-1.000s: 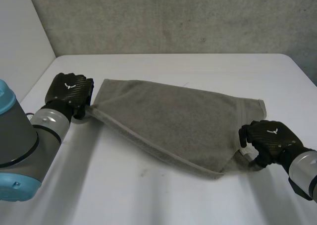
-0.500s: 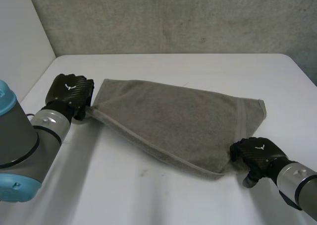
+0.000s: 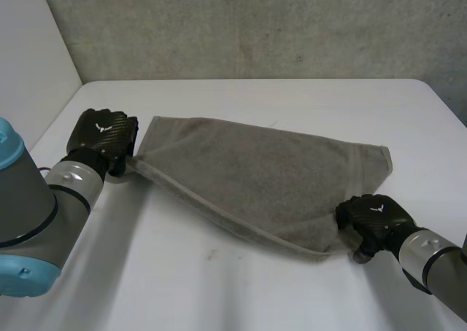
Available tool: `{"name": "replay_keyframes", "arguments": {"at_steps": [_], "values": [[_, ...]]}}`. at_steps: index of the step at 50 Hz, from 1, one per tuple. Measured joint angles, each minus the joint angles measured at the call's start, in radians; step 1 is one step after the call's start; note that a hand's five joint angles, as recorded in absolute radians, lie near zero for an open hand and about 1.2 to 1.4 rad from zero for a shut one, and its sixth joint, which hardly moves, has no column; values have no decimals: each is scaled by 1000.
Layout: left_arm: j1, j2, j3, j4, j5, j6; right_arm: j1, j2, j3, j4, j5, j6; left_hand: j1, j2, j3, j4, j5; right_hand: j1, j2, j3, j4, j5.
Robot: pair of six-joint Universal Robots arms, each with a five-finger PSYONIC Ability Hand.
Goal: Fold the towel.
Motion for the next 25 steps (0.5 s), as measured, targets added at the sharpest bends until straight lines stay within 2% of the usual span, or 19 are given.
{"name": "replay_keyframes", "arguments": {"at_steps": [13, 15, 19, 22, 25], "values": [[0, -1, 0, 0, 0, 0, 40, 50, -50, -1, 7, 3, 0, 0, 0, 0, 0, 76, 60, 66, 79, 70], [0, -1, 0, 0, 0, 1, 44, 56, -55, -1, 9, 4, 0, 0, 0, 0, 0, 156, 160, 138, 148, 138], [0, -3, 1, 0, 0, 1, 50, 62, -71, -1, 18, 11, 0, 0, 0, 0, 0, 605, 616, 590, 601, 595], [0, -3, 1, 0, 0, 1, 51, 61, -85, -1, 23, 23, 0, 0, 0, 0, 0, 700, 706, 693, 706, 699], [0, -3, 2, 0, 0, 2, 49, 56, -108, 4, 26, 48, 0, 0, 0, 0, 0, 700, 706, 697, 712, 700]]}}
